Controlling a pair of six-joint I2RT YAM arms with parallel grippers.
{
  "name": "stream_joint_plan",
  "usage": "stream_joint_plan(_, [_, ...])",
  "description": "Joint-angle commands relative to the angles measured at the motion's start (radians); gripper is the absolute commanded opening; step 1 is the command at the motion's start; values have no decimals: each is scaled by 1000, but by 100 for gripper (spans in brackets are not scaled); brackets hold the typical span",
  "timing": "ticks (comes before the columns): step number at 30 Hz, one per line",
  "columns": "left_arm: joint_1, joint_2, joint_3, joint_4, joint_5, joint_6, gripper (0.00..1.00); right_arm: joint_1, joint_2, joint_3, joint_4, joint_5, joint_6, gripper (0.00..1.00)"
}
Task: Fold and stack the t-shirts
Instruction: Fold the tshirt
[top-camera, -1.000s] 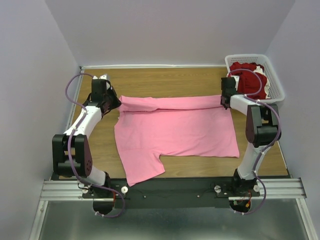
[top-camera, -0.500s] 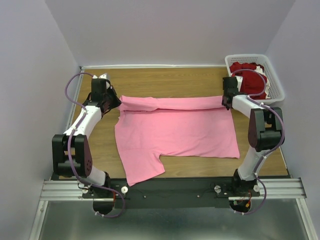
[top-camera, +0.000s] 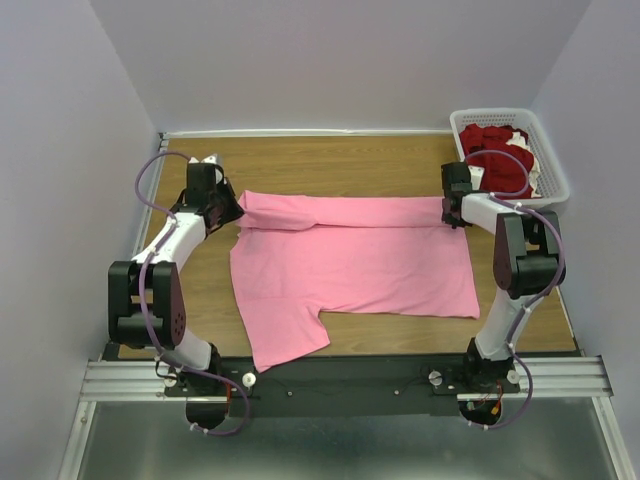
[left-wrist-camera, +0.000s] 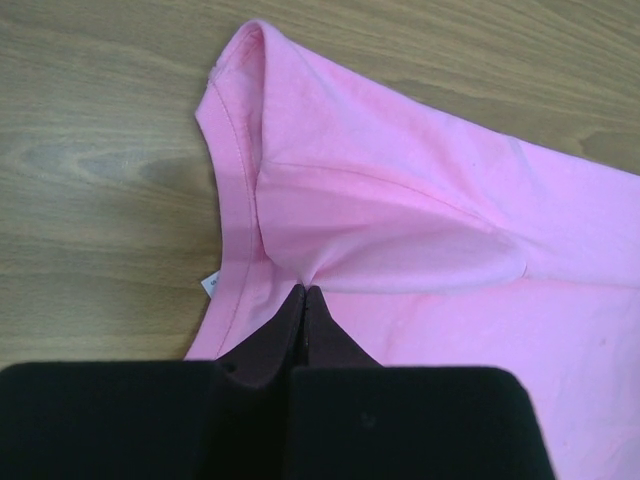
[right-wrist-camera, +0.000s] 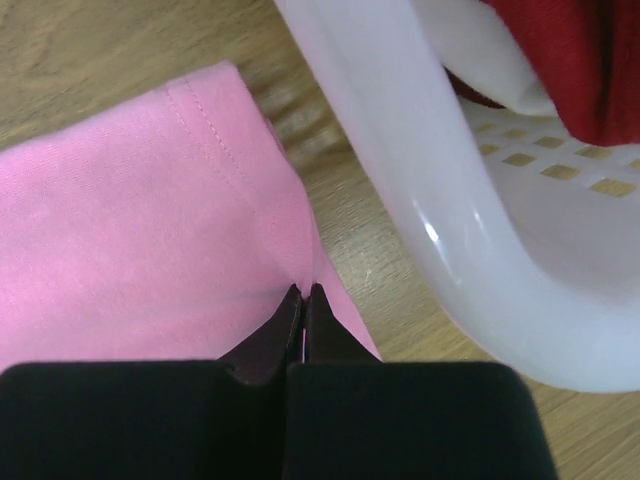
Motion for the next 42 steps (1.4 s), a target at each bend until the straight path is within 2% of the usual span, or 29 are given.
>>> stream_joint_plan(1, [10,23,-27,27,12,17,0,-11,28,-4,-38,44,26,1])
stream_joint_plan(3, [10,15,-35,31,17,17,0,-11,25,1,-40,32,24,3])
stream_joint_plan(14, [2,-58,-67,18,44,14,0,-9,-59,48,-95,-48,13,48])
stream_joint_plan(18, [-1,-74,-56,13,58,11,0,-6,-107,56,-104,-97,-13,59])
stream_joint_plan(22, [-10,-62,-29,14,70,11,0,12,-150,65,-104,-148,-31,63])
stream_joint_plan(29, [-41,-65,-4,8,74,-10,0,108,-167,105,-86,-283,-77,63])
stream_joint_plan(35, [-56,-143,-61,4,67,-39,0,182,-105,119,-47,-384,-65,63])
stream_joint_plan(42, [-65,-206,-107,-19,54,-44,0,196,-19,110,9,-472,-53,63])
